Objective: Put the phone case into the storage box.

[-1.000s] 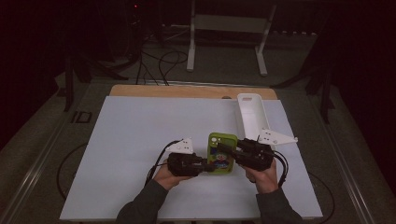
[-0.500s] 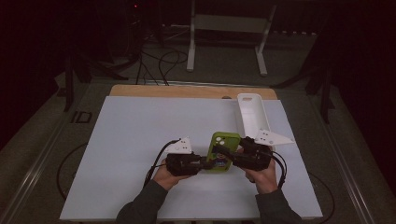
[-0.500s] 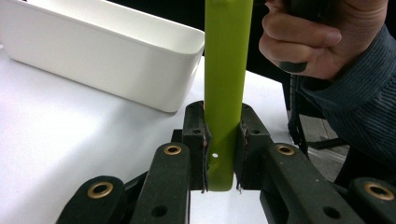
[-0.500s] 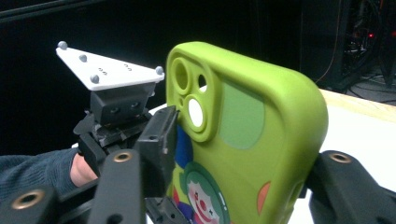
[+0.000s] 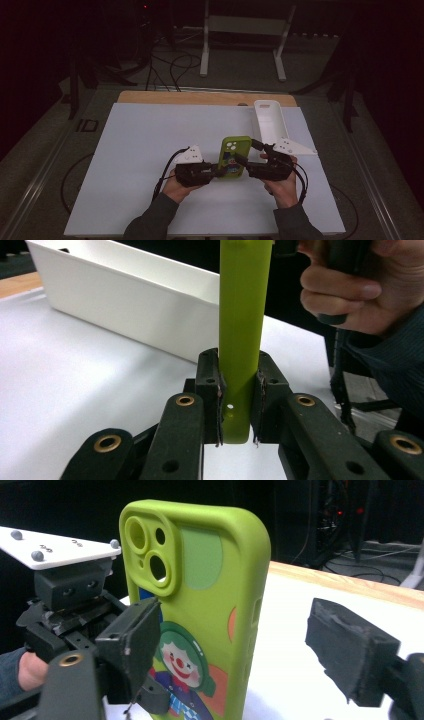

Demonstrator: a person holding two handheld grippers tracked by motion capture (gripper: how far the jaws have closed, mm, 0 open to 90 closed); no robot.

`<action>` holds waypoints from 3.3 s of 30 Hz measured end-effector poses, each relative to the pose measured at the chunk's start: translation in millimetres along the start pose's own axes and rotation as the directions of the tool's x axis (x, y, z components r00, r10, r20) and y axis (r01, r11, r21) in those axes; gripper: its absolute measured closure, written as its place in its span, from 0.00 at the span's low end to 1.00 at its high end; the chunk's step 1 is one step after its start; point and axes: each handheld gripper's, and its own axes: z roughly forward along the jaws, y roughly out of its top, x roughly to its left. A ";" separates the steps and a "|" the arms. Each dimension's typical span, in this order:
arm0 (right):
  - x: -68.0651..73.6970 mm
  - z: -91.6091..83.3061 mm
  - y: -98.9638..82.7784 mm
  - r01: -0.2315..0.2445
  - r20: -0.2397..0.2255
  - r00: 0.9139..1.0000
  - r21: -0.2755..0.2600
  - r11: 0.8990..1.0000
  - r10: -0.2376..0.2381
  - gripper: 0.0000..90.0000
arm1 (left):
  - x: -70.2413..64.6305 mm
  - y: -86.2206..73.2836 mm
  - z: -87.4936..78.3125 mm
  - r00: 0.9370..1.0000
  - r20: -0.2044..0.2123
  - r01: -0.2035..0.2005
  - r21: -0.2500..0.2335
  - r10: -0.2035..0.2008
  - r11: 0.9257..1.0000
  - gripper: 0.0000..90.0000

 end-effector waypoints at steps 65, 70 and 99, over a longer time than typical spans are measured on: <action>35.6 21.7 8.9 0.015 0.260 0.966 -0.074 0.997 0.004 0.12 | -16.1 5.7 10.3 0.956 -0.293 -0.014 0.003 0.014 1.000 0.87; 35.8 23.4 9.6 0.006 0.261 0.965 -0.081 0.997 0.015 0.12 | -17.9 5.3 12.4 0.949 -0.314 -0.013 0.005 0.015 1.000 0.87; 37.0 40.2 10.4 -0.004 0.325 0.945 -0.082 0.997 0.031 0.14 | -26.5 6.0 20.8 0.938 -0.346 -0.026 0.016 0.030 1.000 0.87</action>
